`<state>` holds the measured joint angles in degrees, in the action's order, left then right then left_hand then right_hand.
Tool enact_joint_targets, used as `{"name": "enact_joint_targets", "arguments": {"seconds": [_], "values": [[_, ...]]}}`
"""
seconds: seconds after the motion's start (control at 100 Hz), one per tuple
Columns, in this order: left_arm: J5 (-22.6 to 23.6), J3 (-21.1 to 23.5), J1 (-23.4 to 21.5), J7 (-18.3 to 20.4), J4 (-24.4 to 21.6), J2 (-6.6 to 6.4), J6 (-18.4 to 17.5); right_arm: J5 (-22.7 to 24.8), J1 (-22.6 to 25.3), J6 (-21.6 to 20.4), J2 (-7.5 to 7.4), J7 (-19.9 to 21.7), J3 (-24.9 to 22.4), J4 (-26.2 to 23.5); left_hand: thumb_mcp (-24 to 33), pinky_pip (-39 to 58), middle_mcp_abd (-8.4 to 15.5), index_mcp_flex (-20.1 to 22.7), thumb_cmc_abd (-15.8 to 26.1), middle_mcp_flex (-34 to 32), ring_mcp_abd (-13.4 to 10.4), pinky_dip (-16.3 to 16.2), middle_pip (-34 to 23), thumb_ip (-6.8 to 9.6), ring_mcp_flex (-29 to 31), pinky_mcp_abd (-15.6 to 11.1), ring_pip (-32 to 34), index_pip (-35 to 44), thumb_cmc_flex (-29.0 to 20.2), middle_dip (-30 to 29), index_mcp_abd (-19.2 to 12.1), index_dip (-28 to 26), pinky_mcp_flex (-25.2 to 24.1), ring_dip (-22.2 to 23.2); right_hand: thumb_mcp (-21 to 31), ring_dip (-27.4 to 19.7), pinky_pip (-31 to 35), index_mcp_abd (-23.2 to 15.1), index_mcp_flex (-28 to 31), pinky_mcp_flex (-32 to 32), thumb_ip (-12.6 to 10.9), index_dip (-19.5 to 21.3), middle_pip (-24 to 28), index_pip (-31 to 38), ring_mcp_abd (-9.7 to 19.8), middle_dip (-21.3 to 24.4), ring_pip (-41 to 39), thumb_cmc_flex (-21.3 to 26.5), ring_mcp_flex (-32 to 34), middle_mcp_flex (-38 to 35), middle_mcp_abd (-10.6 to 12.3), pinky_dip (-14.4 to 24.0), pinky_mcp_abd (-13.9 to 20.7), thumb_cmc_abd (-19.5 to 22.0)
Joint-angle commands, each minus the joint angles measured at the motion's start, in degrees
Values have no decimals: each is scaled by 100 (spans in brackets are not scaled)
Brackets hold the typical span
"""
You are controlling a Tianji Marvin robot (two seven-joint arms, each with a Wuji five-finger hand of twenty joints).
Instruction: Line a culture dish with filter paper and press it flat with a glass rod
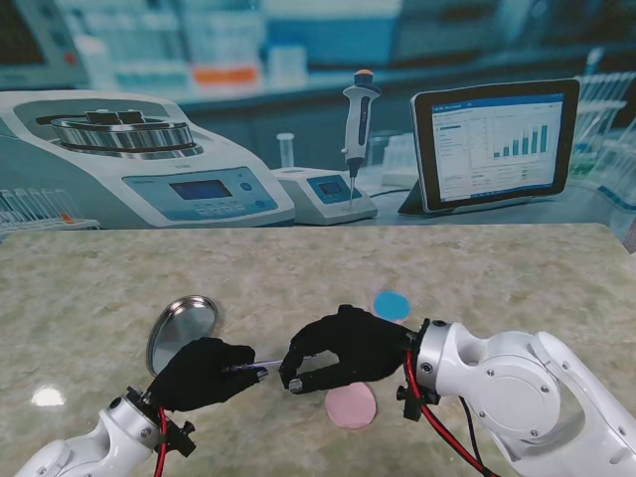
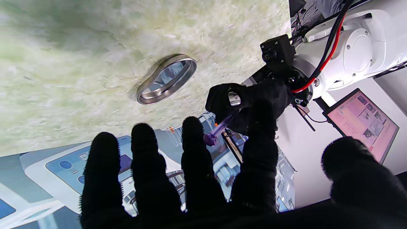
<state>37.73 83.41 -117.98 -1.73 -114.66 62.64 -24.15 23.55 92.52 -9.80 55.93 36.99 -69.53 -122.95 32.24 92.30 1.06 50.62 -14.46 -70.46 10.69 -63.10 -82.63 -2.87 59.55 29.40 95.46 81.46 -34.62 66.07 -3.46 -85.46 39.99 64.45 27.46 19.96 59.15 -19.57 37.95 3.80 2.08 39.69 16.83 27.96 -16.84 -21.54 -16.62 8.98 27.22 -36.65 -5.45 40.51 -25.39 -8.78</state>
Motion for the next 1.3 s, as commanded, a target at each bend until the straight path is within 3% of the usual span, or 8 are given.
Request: {"name": "enact_joint_targets", "arguments": {"seconds": [0.0, 0.14, 0.28, 0.51, 0.69, 1.06, 1.29], "values": [[-25, 27, -43, 17, -9, 5, 17, -7, 157, -5, -26, 36, -89, -117, 180, 392, 66, 173, 64, -256, 86, -103, -363, 117, 223, 381, 367, 211, 93, 46, 185, -389, 81, -15, -134, -117, -151, -214, -359, -167, 113, -121, -88, -136, 192, 70, 142, -5, -186, 192, 168, -92, 62, 52], [-31, 89, -58, 22, 9, 9, 40, -44, 570, -79, -19, 18, -447, -302, 183, 393, 66, 173, 61, -256, 86, -102, -362, 115, 223, 381, 367, 211, 94, 46, 185, -389, 81, -16, -170, -135, -300, -240, -711, -323, 110, -222, -124, -278, 397, 79, 225, 25, -354, 380, 245, -124, 193, 85], [-31, 126, -74, 11, 34, 13, 52, -52, 1148, -159, 54, -321, -824, -477, 184, 393, 66, 173, 58, -256, 86, -101, -362, 113, 223, 381, 367, 211, 92, 46, 185, -390, 81, -16, -191, -148, -477, -215, -1125, -485, 95, -324, -180, -453, 632, 89, 329, 116, -576, 675, 324, -156, 336, 93], [-59, 171, -98, 3, 34, 21, 107, -24, 2013, -190, 277, -1334, -1205, -559, 185, 394, 66, 165, 53, -256, 86, -100, -362, 115, 223, 381, 367, 207, 93, 46, 184, -390, 81, -16, -219, -117, -616, -156, -1360, -533, 55, -394, -86, -534, 723, 67, 327, 417, -580, 728, 445, -156, 432, 138], [-82, 219, -114, 22, 20, 24, 156, 246, 2388, 10, 491, -2329, -1271, -472, 187, 395, 73, 163, 52, -248, 86, -95, -360, 117, 223, 355, 367, 204, 94, 48, 189, -391, 77, -16, -292, -114, -710, 168, -1705, -572, 5, -460, -69, -655, 750, 101, 337, 605, -677, 892, 469, -166, 470, 196], [-94, 290, -118, 63, 19, 24, 221, 965, 2085, 494, 737, -3730, -883, 338, 183, 408, 88, 163, 43, -247, 73, -89, -357, 121, 225, 342, 367, 202, 92, 49, 179, -391, 91, -17, -246, -133, -882, 273, -1907, -704, -171, -457, 105, -638, 819, 147, 313, 1176, -897, 1143, 537, -220, 525, 158], [-90, 364, -39, 59, 113, 28, 235, 1189, 1628, 657, 792, -4159, -459, 1013, 200, 426, 111, 169, 28, -256, 43, -70, -353, 129, 240, 322, 372, 201, 126, 40, 165, -381, 121, -30, -299, -171, -1003, 322, -2196, -864, -260, -454, 204, -658, 921, 220, 316, 1258, -1200, 1580, 586, -283, 608, 200]]}}
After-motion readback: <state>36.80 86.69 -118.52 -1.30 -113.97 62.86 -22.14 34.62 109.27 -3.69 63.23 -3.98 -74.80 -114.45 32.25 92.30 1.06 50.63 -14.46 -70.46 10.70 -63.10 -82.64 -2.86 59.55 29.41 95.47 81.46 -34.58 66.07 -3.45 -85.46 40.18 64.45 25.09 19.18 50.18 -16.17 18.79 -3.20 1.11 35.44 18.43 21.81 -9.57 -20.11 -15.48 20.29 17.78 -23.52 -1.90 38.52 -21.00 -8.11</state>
